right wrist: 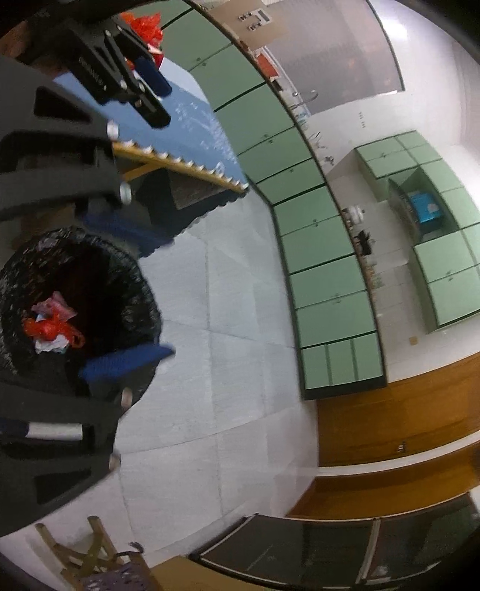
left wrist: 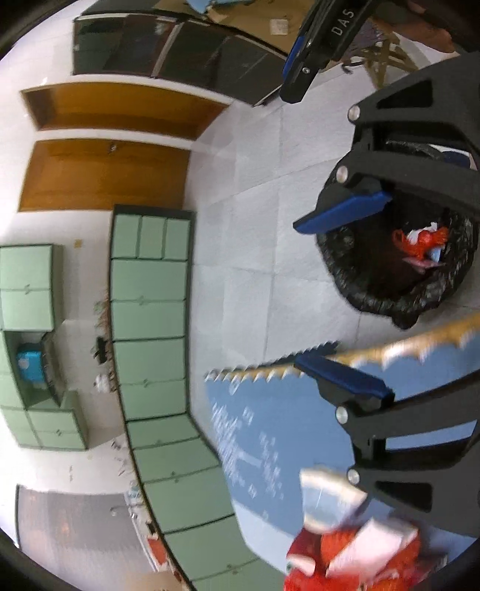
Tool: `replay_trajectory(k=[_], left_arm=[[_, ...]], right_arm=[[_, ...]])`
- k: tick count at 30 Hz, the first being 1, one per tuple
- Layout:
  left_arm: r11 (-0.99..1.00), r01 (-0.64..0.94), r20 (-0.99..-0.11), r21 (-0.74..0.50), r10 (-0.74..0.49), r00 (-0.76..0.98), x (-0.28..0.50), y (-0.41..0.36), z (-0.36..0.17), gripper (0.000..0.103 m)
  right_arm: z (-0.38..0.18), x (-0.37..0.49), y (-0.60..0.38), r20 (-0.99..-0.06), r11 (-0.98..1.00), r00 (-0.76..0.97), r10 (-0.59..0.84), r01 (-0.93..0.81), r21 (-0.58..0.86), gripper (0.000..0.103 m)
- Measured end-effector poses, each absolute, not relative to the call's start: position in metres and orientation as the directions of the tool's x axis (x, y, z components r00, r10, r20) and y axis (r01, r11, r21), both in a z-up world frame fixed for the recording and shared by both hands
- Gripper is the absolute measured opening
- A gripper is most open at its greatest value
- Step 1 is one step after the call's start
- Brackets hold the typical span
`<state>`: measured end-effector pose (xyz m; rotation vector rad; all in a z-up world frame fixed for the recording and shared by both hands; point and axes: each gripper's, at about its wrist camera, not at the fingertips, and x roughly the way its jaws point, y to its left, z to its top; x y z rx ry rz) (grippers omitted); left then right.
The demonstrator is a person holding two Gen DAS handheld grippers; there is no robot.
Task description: Collect trash
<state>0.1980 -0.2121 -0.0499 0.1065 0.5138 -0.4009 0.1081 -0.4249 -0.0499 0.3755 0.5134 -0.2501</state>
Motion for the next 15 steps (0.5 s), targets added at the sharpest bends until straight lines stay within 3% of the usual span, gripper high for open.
replay_trajectory(k=[2,4,15], left_arm=[[0.929,0.37,-0.469,-0.004,-0.328,0.82,0.189,-0.186,-0.037,0.079],[0.941,0.339,-0.444,0.011,-0.299,0.845,0.181,-0.165,-0.029,0.083],[0.997,0.052,-0.391,0.048,-0.03,0.92,0.147,-0.005,-0.003,0.085]], right_arm=[[-0.04,0.107,-0.411,-0.491,0.911,0.861,-0.135,0.303,0.281,0.087],[-0.028,0.11,-0.39,-0.463,0.924,0.879,-0.114,0.264,0.275,0.092],[-0.009,0.144,-0.243,-0.391,0.961,0.914,0.106,0.006,0.275,0.095]])
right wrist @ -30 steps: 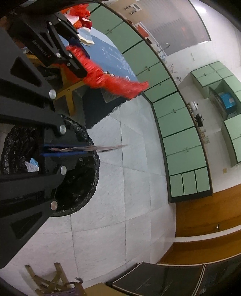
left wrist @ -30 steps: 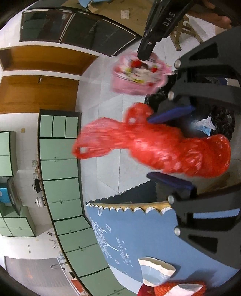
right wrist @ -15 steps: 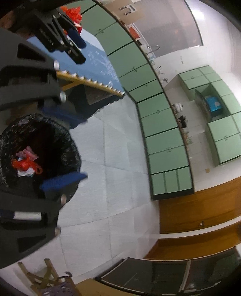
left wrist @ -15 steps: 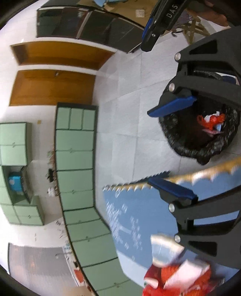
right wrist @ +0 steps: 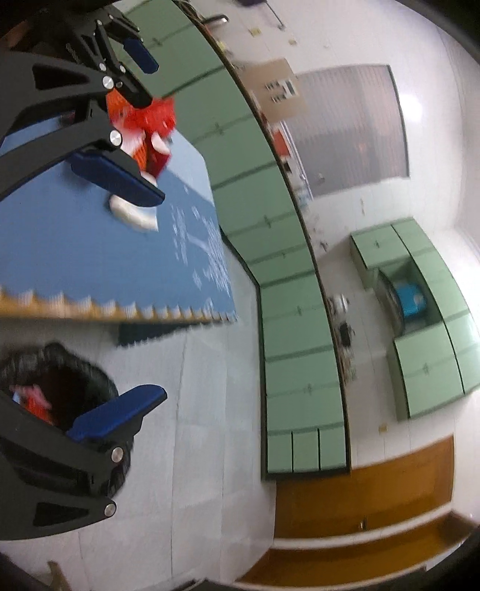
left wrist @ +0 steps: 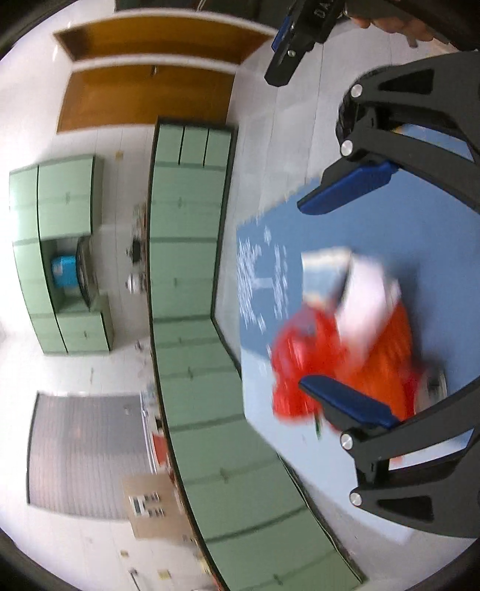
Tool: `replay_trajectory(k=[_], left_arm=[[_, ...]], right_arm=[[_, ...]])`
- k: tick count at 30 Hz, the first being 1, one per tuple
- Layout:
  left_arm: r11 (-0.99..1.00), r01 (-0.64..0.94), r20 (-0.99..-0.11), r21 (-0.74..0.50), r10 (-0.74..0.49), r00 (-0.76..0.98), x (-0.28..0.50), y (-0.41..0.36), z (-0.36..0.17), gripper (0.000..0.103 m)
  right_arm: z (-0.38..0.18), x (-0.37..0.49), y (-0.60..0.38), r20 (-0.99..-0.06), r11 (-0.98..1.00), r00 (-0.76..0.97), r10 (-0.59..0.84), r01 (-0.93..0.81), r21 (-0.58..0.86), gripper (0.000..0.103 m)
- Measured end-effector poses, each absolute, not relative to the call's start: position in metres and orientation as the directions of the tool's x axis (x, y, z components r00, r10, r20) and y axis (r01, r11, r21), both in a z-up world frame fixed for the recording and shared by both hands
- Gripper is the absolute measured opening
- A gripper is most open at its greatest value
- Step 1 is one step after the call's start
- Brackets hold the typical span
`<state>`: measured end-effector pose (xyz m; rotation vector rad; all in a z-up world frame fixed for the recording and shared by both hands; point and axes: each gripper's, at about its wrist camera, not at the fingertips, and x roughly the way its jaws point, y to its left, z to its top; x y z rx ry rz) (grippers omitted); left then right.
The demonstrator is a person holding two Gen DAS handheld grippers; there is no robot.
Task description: Collect trash
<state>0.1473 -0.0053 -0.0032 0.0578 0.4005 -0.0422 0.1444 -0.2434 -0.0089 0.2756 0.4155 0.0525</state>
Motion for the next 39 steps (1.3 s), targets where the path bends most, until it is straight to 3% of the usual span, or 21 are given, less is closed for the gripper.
replay_trajectory(k=[10,20,27,31,33,35,37,39], left_arm=[[0.992,-0.11,-0.459,0.068,0.129,0.879,0.146,0.094,-0.013,0.085],[0.994,-0.106,-0.522,0.018,0.1,0.847,0.157,0.123,-0.038,0.076],[0.993,-0.114,-0.519,-0.021,0.086,0.851,0.161,0.129,-0.043,0.076],[0.993,-0.114,-0.527,-0.041,0.076,0.847,0.164,0.129,-0.046,0.076],[0.993,-0.113,-0.531,-0.042,0.074,0.844,0.165,0.13,-0.049,0.076],[0.993,-0.11,-0.537,-0.043,0.07,0.841,0.166,0.129,-0.051,0.076],[0.993,-0.105,-0.543,-0.048,0.062,0.837,0.168,0.128,-0.054,0.076],[0.994,-0.095,-0.554,-0.055,0.049,0.831,0.171,0.127,-0.055,0.067]], right_arm=[[-0.019,0.186,-0.129,-0.422,0.952,0.866,0.268,-0.172,0.252,0.089],[-0.025,0.211,-0.08,-0.4,0.94,0.861,0.314,-0.222,0.259,0.077],[-0.028,0.23,-0.058,-0.407,0.933,0.845,0.346,-0.261,0.249,0.071],[-0.031,0.238,-0.049,-0.427,0.921,0.821,0.38,-0.293,0.256,0.052],[-0.033,0.24,-0.047,-0.433,0.911,0.805,0.405,-0.317,0.263,0.037],[-0.034,0.241,-0.045,-0.442,0.898,0.784,0.436,-0.345,0.274,0.012],[-0.035,0.24,-0.045,-0.438,0.889,0.776,0.454,-0.362,0.281,0.007],[-0.032,0.237,-0.048,-0.429,0.885,0.776,0.462,-0.369,0.284,0.005]])
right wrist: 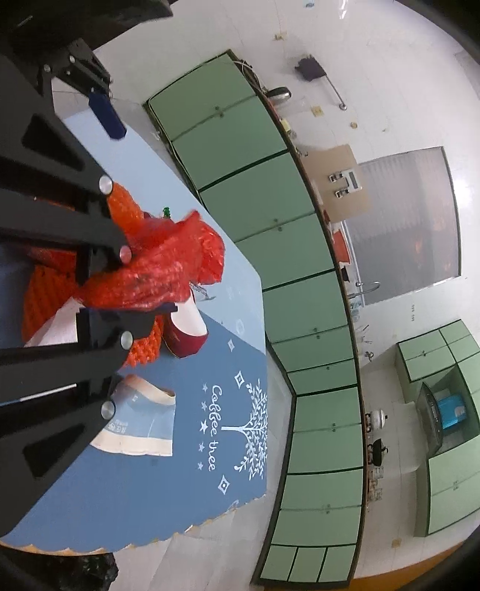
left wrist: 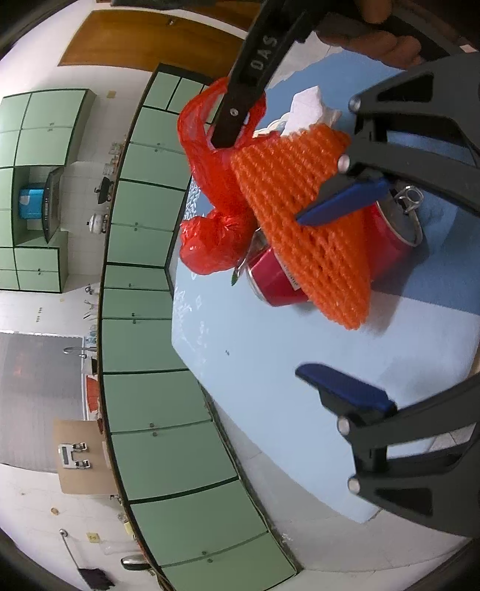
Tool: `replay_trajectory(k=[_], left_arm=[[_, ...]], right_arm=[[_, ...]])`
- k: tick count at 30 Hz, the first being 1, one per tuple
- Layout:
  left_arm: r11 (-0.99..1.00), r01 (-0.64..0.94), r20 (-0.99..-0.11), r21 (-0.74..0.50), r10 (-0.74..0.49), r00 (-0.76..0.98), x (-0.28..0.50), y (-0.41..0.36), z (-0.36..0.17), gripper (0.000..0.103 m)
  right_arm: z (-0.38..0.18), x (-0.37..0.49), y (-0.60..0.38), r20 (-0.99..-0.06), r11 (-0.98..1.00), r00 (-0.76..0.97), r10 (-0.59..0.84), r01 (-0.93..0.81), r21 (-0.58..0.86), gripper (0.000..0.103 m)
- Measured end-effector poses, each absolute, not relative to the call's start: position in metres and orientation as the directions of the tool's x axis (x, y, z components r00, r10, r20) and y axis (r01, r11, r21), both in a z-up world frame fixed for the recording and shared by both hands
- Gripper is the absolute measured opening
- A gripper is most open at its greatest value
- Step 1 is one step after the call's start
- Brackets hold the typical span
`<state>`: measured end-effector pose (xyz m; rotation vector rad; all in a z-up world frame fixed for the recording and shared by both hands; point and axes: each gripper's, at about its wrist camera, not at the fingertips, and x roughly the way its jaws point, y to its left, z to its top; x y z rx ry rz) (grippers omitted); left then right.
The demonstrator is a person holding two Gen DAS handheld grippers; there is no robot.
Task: Collect trash
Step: 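Grasp the red plastic bag with the right tool while the left tool grasps the orange foam net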
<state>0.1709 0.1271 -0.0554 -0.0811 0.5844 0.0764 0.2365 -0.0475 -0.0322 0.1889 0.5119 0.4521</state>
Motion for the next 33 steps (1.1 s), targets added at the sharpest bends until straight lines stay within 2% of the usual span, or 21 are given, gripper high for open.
replay_trajectory(k=[6,8,12,16,18,19,20,24,26,29,33], left_arm=[[0.997,-0.052,-0.571,-0.057,0.01,0.821,0.174,0.117,-0.058,0.035],[0.998,-0.041,-0.571,-0.052,0.005,0.821,0.175,0.114,-0.058,0.021],[0.998,-0.037,-0.568,-0.05,0.002,0.823,0.174,0.11,-0.057,0.011],[0.997,-0.038,-0.556,-0.061,-0.002,0.831,0.17,0.107,-0.053,0.01],[0.997,-0.043,-0.55,-0.062,0.002,0.835,0.168,0.106,-0.051,0.017],[0.997,-0.042,-0.55,-0.066,-0.001,0.835,0.166,0.104,-0.05,0.041],[0.997,-0.046,-0.542,-0.069,0.001,0.84,0.163,0.103,-0.048,0.061],[0.999,-0.017,-0.519,-0.052,-0.012,0.854,0.158,0.091,-0.043,0.068],[0.999,0.004,-0.513,-0.041,-0.024,0.858,0.157,0.084,-0.043,0.077],[1.0,0.012,-0.513,-0.02,-0.02,0.858,0.159,0.075,-0.046,0.085],[1.0,-0.002,-0.543,-0.002,0.001,0.84,0.172,0.074,-0.055,0.086]], right_arm=[[-0.018,0.226,-0.072,-0.382,0.88,0.801,0.462,-0.36,0.309,0.003],[-0.012,0.221,-0.081,-0.366,0.88,0.81,0.458,-0.353,0.318,0.003],[-0.001,0.205,-0.109,-0.327,0.888,0.844,0.426,-0.321,0.329,0.003],[0.008,0.191,-0.134,-0.306,0.899,0.87,0.388,-0.284,0.332,0.003],[0.011,0.184,-0.145,-0.298,0.906,0.88,0.37,-0.27,0.326,0.003],[0.012,0.181,-0.148,-0.298,0.908,0.882,0.364,-0.266,0.323,0.003],[0.013,0.179,-0.151,-0.297,0.911,0.885,0.358,-0.261,0.32,0.003],[0.01,0.174,-0.159,-0.305,0.918,0.891,0.337,-0.238,0.319,0.003],[0.007,0.173,-0.163,-0.312,0.917,0.89,0.333,-0.229,0.326,0.003],[0.006,0.17,-0.168,-0.316,0.92,0.891,0.325,-0.222,0.323,0.003],[0.006,0.164,-0.174,-0.319,0.923,0.893,0.316,-0.212,0.322,0.003]])
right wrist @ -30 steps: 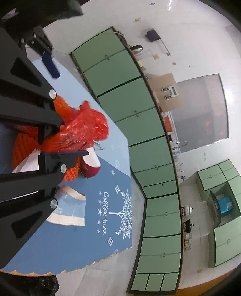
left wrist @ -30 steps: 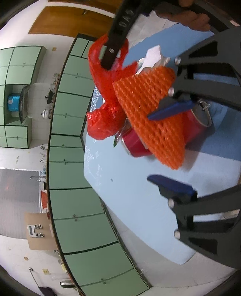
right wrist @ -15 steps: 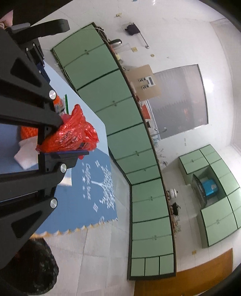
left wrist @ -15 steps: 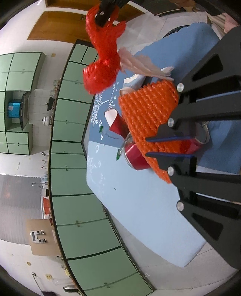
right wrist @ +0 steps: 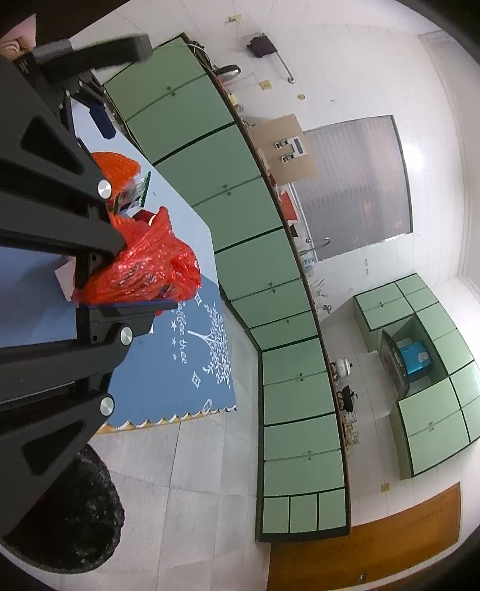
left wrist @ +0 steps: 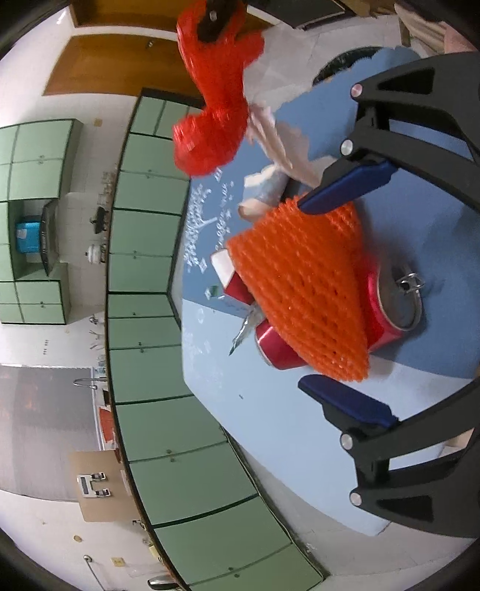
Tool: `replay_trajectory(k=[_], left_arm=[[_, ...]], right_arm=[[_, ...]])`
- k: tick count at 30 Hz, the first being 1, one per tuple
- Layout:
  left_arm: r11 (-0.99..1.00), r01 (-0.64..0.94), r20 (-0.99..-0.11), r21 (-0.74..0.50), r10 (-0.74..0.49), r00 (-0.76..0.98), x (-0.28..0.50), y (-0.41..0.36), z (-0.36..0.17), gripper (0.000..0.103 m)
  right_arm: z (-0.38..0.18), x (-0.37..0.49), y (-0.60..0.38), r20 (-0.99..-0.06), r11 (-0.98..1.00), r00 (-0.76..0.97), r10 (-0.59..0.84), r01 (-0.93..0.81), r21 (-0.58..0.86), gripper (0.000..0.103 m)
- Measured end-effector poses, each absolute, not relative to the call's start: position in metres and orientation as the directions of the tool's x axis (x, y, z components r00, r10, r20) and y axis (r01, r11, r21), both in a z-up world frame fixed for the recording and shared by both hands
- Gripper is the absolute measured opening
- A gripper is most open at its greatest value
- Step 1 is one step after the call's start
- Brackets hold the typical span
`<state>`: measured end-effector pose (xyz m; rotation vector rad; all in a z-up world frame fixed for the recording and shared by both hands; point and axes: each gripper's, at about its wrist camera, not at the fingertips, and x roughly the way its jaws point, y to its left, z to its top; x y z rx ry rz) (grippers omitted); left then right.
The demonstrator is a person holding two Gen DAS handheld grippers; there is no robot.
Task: Collect trash
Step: 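Grasp the red plastic bag with the right tool while the left tool grasps the orange foam net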
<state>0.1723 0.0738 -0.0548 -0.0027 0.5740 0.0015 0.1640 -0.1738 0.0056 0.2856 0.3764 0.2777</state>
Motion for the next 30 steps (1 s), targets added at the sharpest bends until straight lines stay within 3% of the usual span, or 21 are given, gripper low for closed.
replay_trajectory(k=[3,4,5,6,8,11,17,23,26,28,30], left_arm=[[1.0,0.005,-0.558,0.01,0.001,0.83,0.18,0.07,-0.06,0.086],[1.0,0.009,-0.563,0.012,0.0,0.826,0.181,0.069,-0.061,0.078],[1.0,0.008,-0.569,0.014,0.002,0.822,0.183,0.068,-0.063,0.061],[1.0,0.008,-0.576,0.012,0.0,0.818,0.183,0.067,-0.063,0.055],[1.0,0.012,-0.583,-0.002,-0.011,0.812,0.184,0.069,-0.064,0.031],[1.0,0.002,-0.572,-0.004,-0.004,0.82,0.183,0.073,-0.061,0.015],[0.999,-0.034,-0.511,-0.033,0.013,0.86,0.172,0.082,-0.04,0.01],[0.997,-0.014,-0.443,-0.076,-0.021,0.896,0.163,0.081,-0.012,0.01],[0.996,0.011,-0.421,-0.086,-0.046,0.906,0.161,0.073,-0.002,0.01],[0.995,0.035,-0.411,-0.088,-0.068,0.909,0.16,0.066,0.002,0.01],[0.995,0.053,-0.404,-0.09,-0.085,0.911,0.161,0.059,0.005,0.01]], right_arm=[[0.004,0.163,-0.177,-0.328,0.926,0.893,0.308,-0.202,0.319,0.003],[0.003,0.163,-0.179,-0.331,0.926,0.892,0.306,-0.199,0.32,0.003],[0.002,0.164,-0.18,-0.334,0.926,0.892,0.304,-0.195,0.323,0.003],[0.0,0.163,-0.182,-0.335,0.926,0.893,0.302,-0.191,0.324,0.003],[0.0,0.163,-0.185,-0.335,0.926,0.894,0.299,-0.187,0.329,0.003],[0.0,0.162,-0.19,-0.332,0.925,0.896,0.293,-0.179,0.335,0.003],[-0.019,0.173,-0.202,-0.451,0.95,0.875,0.175,-0.029,0.311,0.003],[-0.034,0.177,-0.205,-0.516,0.952,0.833,0.2,-0.04,0.304,0.008],[-0.037,0.178,-0.201,-0.537,0.95,0.812,0.229,-0.067,0.303,0.028],[-0.038,0.177,-0.202,-0.544,0.952,0.808,0.226,-0.063,0.301,0.049],[-0.04,0.178,-0.206,-0.553,0.951,0.804,0.219,-0.049,0.306,0.056]])
